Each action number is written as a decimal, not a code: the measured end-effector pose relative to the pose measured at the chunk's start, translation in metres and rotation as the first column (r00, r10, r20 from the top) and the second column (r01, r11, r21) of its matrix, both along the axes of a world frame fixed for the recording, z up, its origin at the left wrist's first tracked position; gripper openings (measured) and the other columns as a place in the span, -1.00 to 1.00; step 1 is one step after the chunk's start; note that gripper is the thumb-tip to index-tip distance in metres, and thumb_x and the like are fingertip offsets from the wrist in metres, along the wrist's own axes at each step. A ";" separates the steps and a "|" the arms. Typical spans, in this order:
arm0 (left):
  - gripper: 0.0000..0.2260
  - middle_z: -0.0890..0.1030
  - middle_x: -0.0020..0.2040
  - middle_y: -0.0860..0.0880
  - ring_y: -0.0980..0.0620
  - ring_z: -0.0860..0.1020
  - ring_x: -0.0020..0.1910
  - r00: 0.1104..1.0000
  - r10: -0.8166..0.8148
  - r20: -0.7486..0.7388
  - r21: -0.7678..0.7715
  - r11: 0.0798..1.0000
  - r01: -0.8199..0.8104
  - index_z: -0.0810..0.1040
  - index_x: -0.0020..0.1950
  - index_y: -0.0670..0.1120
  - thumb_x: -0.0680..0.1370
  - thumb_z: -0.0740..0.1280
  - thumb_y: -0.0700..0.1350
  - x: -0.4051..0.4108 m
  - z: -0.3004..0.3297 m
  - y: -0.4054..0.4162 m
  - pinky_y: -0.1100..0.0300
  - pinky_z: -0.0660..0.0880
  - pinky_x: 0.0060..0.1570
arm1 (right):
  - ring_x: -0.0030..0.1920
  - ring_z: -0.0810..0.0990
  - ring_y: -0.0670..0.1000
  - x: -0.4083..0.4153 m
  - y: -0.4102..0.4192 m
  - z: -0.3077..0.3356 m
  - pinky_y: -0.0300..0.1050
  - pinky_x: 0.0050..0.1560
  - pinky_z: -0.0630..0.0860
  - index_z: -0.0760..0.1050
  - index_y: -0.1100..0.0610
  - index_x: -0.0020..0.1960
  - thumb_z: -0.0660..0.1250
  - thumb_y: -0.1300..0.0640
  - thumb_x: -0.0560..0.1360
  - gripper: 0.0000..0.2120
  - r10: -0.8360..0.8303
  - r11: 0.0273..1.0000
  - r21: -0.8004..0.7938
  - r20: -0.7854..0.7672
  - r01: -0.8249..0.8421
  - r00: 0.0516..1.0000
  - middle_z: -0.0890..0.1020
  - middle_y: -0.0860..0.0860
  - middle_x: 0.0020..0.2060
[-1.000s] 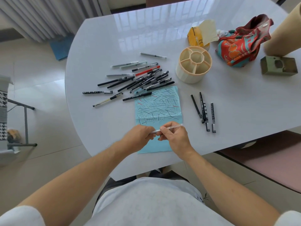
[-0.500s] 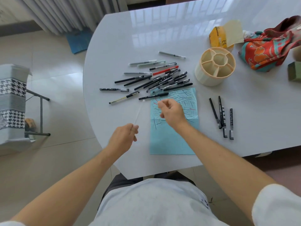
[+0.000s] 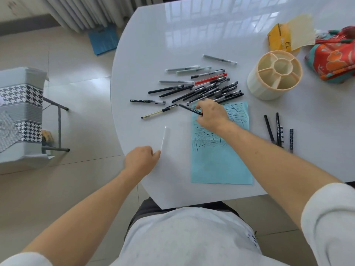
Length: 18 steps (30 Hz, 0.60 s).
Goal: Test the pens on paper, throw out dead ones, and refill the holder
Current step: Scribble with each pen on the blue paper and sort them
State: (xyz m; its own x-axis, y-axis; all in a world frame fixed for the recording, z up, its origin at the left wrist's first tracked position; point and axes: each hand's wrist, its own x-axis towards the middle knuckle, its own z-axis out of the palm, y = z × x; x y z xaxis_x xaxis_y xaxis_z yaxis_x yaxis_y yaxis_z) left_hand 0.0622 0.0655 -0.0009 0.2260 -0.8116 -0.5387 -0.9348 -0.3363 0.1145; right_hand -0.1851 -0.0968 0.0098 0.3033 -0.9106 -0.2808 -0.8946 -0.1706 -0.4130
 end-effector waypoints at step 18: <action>-0.80 0.59 -0.21 0.04 -0.03 0.53 -0.20 0.714 -0.534 -0.454 -0.135 0.833 0.537 0.52 -0.03 0.03 0.64 0.18 0.10 -0.167 0.033 -0.019 0.07 0.45 -0.26 | -0.46 0.47 0.02 -0.110 0.183 0.022 -0.14 -0.42 0.44 0.62 0.15 -0.27 0.41 0.12 0.58 -0.74 -0.771 0.628 0.616 0.577 0.477 0.270 0.59 0.11 -0.42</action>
State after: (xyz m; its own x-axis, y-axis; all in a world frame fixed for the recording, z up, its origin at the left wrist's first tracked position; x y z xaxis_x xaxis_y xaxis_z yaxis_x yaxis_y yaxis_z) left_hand -0.1053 0.0465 0.0317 -0.5170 -0.7170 -0.4677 -0.7961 0.2020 0.5705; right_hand -0.2952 0.0857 0.0317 -0.1173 -0.8358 -0.5364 0.0223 0.5378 -0.8428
